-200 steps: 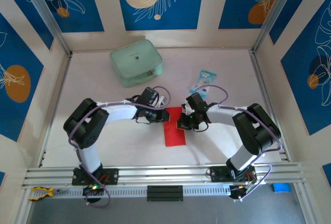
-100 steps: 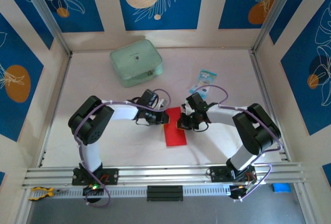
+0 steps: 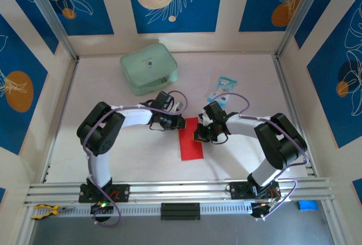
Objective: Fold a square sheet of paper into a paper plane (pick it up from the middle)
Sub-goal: First fold the square sheet of paper in half at the center of the table.
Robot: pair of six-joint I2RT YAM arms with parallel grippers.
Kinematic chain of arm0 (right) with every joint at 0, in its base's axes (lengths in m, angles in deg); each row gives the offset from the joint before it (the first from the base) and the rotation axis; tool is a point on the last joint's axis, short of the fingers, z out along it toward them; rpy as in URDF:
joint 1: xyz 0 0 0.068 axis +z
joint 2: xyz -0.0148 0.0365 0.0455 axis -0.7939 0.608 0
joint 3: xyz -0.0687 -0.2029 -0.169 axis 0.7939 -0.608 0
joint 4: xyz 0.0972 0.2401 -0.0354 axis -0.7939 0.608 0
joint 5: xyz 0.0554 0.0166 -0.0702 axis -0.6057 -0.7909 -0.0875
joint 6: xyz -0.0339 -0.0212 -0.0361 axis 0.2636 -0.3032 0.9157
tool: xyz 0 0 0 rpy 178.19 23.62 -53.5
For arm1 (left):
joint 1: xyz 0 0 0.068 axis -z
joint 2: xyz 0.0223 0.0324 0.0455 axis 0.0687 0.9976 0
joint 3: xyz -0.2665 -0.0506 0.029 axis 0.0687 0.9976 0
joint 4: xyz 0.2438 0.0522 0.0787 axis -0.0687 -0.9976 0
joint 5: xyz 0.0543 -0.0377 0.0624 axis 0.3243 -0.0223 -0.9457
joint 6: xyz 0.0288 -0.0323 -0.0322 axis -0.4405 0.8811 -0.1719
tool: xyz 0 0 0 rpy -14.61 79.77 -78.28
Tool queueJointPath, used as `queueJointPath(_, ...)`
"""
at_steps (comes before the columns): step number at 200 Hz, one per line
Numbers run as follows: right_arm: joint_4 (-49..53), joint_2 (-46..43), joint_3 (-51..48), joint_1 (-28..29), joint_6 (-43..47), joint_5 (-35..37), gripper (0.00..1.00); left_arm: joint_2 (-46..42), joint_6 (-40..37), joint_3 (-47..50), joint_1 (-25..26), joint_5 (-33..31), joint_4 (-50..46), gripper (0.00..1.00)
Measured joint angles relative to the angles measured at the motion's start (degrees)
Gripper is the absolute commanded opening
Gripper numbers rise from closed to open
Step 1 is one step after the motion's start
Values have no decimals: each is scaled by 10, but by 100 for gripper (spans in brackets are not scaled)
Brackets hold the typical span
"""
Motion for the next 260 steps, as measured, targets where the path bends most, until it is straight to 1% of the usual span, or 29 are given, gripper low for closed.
queueJointPath(22, 0, 0, 0, 0, 0, 0, 2, 9, 0, 4, -10, 9, 7, 13)
queueJointPath(99, 1, 0, 1, 0, 0, 0, 2, 12, 2, 4, -17, 32, 13, 14)
queueJointPath(158, 1, 0, 1, 0, 0, 0, 2, 19, -5, -38, -28, 32, -7, 14)
queueJointPath(189, 2, 0, 1, 0, 0, 0, 2, 44, -7, -41, -35, 36, -8, 13)
queueJointPath(260, 3, 0, 1, 0, 0, 0, 2, 50, -4, -53, -45, 34, -24, 12)
